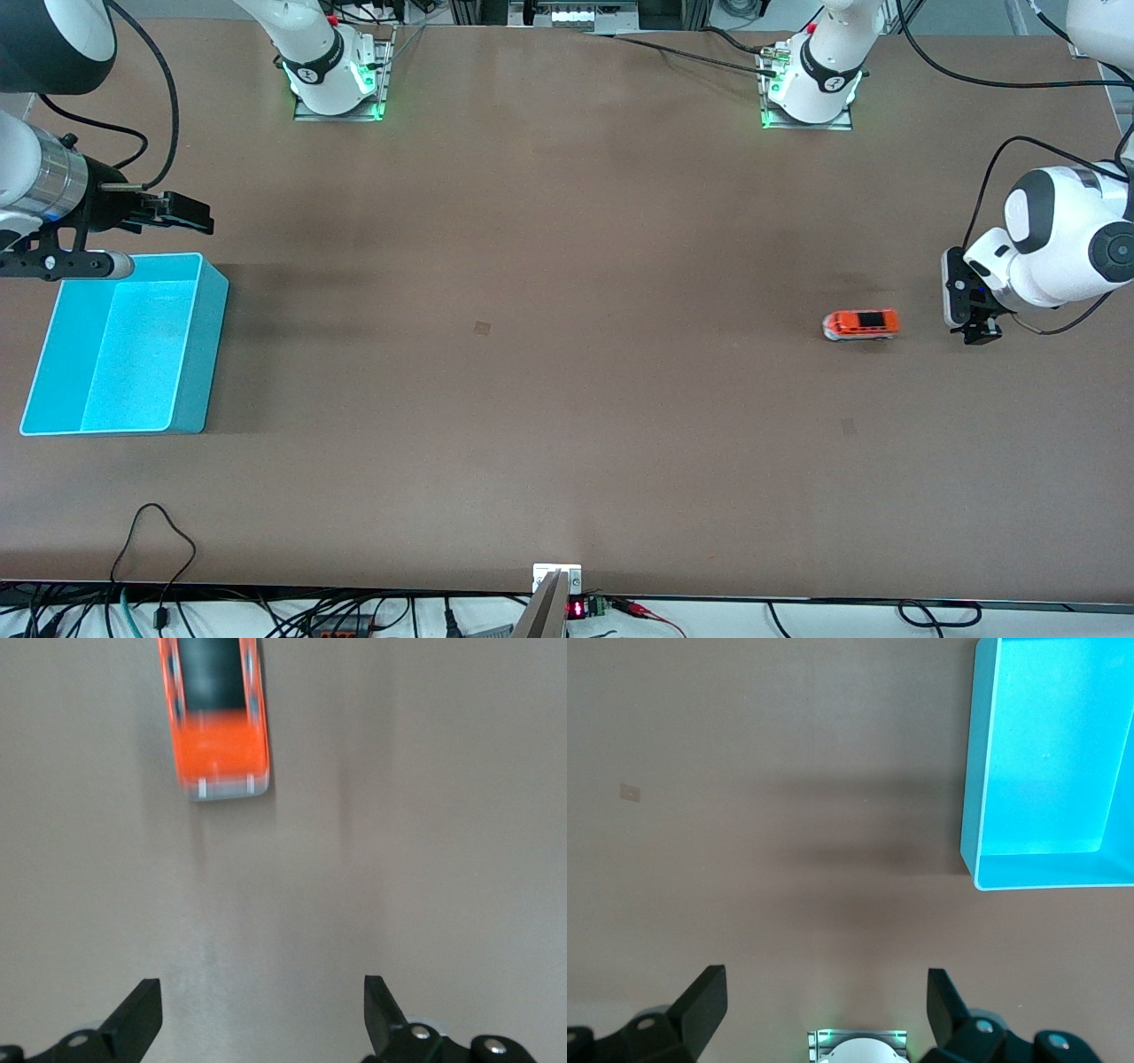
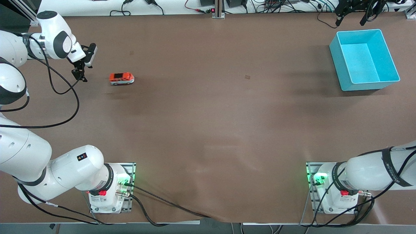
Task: Wind up bus and store in blue box
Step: 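Release the bus so it rolls toward the blue box, lift left gripper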
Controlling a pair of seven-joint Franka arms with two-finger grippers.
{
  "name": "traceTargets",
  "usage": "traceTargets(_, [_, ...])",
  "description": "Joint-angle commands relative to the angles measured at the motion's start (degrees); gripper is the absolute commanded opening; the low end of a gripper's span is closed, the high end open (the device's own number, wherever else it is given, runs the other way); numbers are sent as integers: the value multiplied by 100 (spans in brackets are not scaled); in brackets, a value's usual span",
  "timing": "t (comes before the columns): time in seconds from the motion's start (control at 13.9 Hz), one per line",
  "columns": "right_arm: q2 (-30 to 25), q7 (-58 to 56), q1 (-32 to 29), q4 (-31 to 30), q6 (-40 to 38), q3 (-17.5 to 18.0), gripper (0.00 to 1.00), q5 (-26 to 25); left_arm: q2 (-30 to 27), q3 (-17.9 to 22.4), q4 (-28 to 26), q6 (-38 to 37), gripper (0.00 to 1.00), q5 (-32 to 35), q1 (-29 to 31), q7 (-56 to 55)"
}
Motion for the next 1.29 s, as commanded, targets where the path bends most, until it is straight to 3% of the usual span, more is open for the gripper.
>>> traceTargets(0.0, [-23, -54, -57, 23, -89, 27, 100, 51, -163, -84, 77, -159, 100, 55, -103, 67])
traceTargets(0.36, [-23, -54, -57, 23, -98, 27, 100, 51, -207, 4, 463, -142, 100, -411, -902, -196])
traceTargets(0.57, [-23, -54, -48, 23, -98, 27, 100, 59, -312, 310, 683, -159, 100, -411, -1394, -844])
traceTargets(0.79, [-23, -62, -48, 23, -98, 27, 100, 59, -462, 794, 894, -159, 100, -525, -1799, -1749])
traceTargets(1.22, [-23, -62, -57, 23, -98, 27, 100, 68, -647, 1050, 1079, -256, 100, -692, -1958, -4524])
